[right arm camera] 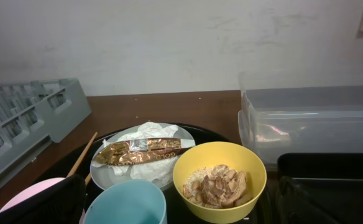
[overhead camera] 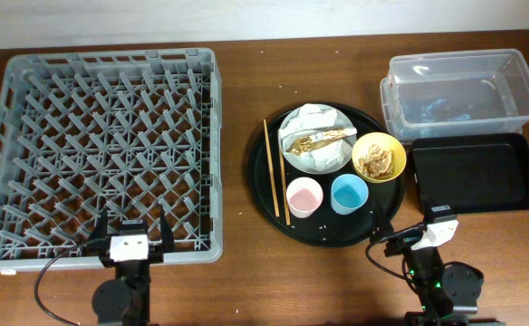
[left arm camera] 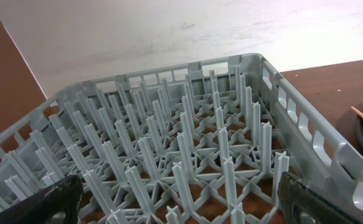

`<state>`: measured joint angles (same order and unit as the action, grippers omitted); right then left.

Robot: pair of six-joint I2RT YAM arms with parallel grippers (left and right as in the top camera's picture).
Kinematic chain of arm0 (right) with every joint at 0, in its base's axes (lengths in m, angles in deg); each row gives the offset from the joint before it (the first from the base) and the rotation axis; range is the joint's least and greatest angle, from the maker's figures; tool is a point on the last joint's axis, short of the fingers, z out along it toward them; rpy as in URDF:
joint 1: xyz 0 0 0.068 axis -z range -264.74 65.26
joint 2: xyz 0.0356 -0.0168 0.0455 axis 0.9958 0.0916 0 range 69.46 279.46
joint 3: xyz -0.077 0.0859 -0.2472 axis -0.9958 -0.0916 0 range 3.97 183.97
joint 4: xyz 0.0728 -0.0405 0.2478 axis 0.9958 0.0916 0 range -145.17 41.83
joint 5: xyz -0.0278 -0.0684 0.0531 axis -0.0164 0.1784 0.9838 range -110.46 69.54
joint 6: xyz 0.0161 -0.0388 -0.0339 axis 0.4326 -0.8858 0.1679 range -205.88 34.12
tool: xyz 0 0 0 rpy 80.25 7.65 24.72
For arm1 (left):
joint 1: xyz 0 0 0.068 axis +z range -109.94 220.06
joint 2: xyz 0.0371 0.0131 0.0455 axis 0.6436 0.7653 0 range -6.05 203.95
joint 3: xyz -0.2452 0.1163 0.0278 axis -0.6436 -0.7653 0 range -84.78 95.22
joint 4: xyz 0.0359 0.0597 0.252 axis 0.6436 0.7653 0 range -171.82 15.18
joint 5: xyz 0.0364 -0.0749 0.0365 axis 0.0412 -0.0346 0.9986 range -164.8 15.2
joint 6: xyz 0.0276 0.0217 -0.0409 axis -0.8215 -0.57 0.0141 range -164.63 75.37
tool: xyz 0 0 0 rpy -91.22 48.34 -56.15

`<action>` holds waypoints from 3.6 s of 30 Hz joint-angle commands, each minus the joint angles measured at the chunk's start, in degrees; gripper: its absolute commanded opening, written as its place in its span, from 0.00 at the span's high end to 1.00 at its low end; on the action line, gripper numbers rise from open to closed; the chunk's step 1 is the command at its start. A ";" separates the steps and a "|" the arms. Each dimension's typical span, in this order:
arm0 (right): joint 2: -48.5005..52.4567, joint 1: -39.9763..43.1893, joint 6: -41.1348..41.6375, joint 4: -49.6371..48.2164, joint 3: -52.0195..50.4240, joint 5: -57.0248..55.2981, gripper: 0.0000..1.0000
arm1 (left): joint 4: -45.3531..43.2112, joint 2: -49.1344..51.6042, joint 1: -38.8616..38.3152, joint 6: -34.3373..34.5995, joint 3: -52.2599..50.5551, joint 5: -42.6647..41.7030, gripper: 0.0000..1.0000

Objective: Sort waste into correct bins and load items into the dishwasher rack

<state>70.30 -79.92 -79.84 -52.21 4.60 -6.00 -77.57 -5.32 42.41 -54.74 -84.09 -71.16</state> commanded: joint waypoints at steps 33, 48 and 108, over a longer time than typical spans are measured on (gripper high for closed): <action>-0.42 -0.31 0.42 -5.35 2.86 9.66 0.02 | -17.94 -0.37 0.11 5.18 0.26 0.55 0.01; 45.75 -0.31 -0.31 12.94 56.30 22.34 0.02 | 8.98 48.48 0.07 10.32 52.87 -13.40 0.00; 116.72 3.41 32.70 55.60 118.49 -18.12 0.96 | 26.91 71.38 0.07 10.34 60.74 -13.51 0.01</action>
<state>183.20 -80.82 -50.33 4.23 123.91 -23.29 -50.79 65.87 42.39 -44.36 -24.21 -84.03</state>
